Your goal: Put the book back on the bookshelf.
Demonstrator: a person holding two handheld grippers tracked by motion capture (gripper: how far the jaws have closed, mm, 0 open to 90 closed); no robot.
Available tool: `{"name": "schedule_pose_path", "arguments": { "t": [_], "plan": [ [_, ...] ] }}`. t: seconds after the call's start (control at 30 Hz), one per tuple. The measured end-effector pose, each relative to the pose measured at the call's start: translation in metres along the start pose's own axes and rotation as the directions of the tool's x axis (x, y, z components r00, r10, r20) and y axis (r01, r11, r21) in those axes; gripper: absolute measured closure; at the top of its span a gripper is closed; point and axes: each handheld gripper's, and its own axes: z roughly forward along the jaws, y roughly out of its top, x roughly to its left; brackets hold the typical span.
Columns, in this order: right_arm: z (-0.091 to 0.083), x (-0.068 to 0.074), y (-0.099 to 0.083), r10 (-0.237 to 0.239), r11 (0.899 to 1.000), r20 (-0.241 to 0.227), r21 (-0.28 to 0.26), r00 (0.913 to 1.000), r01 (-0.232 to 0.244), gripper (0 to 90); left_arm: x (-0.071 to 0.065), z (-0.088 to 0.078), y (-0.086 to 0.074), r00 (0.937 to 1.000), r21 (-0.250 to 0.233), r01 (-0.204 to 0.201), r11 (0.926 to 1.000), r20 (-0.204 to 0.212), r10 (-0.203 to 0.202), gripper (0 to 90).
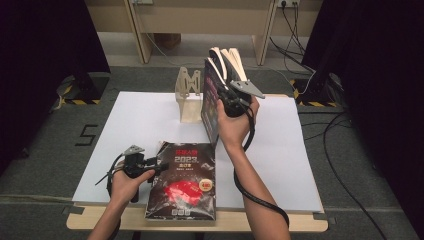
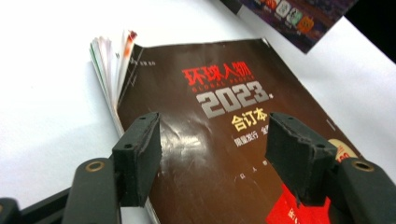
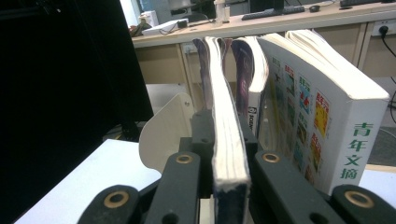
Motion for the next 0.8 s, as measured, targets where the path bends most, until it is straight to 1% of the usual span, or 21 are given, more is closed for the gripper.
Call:
{"name": "schedule_pose_path", "arguments": {
  "t": [0.07, 0.2, 0.23, 0.4, 0.5, 0.63, 0.67, 0.7, 0.73, 0.8],
  "plan": [
    [-0.0003, -0.0006, 0.0001, -0.004, 1.0, 0.004, 0.001, 1.0, 0.004, 84.6, -0.0002, -0.0006, 0.0008, 1.0, -0.004, -0.001, 1.0, 0.002, 0.001, 35.5],
    [0.0012, -0.001, -0.0002, 0.005, 1.0, -0.001, -0.004, 1.0, -0.005, 84.6, -0.0012, -0.0021, 0.0016, 1.0, -0.01, -0.005, 0.9999, 0.005, 0.005, 35.6],
    [0.0012, -0.0003, -0.0002, 0.003, 1.0, -0.001, -0.001, 1.0, -0.003, 84.6, -0.0022, -0.0026, 0.0015, 0.9999, -0.014, -0.01, 0.9999, 0.0, 0.01, 35.6],
    [0.004, 0.0038, -0.0006, 0.0, 1.0, 0.0, -0.004, 1.0, 0.0, 84.6, -0.0058, -0.0032, 0.0037, 0.9999, -0.022, -0.011, 0.9997, 0.013, 0.012, 35.6],
    [0.0035, 0.0037, 0.0005, 0.003, 1.0, 0.003, -0.012, 1.0, -0.003, 84.6, -0.0042, -0.0029, 0.0033, 0.9999, -0.02, -0.012, 0.9997, 0.011, 0.012, 35.7],
    [0.0028, 0.0039, 0.0015, -0.018, 1.0, 0.012, -0.022, 0.9998, 0.018, 84.7, -0.0032, -0.0007, 0.001, 0.9999, -0.011, -0.01, 0.9999, 0.01, 0.01, 35.7],
    [0.0031, 0.0041, 0.0017, -0.014, 1.0, 0.01, -0.019, 0.9998, 0.014, 84.6, -0.0037, -0.001, 0.001, 0.9999, -0.008, -0.013, 0.9999, 0.006, 0.013, 35.6],
    [0.0037, 0.0042, 0.002, -0.011, 1.0, 0.009, -0.019, 0.9999, 0.011, 84.7, -0.0046, -0.0009, 0.0013, 0.9999, -0.011, -0.011, 0.9999, 0.008, 0.011, 35.6],
    [0.0046, 0.0034, 0.0024, -0.023, 1.0, 0.012, -0.02, 0.9997, 0.023, 84.6, -0.0051, -0.0007, 0.0018, 0.9999, -0.015, -0.012, 0.9998, 0.009, 0.012, 35.7],
    [0.0063, 0.0028, 0.0031, -0.015, 1.0, 0.008, -0.022, 0.9999, 0.015, 84.6, -0.0064, -0.0011, 0.003, 0.9999, -0.018, -0.013, 0.9998, 0.01, 0.013, 35.7]
  ]
}}
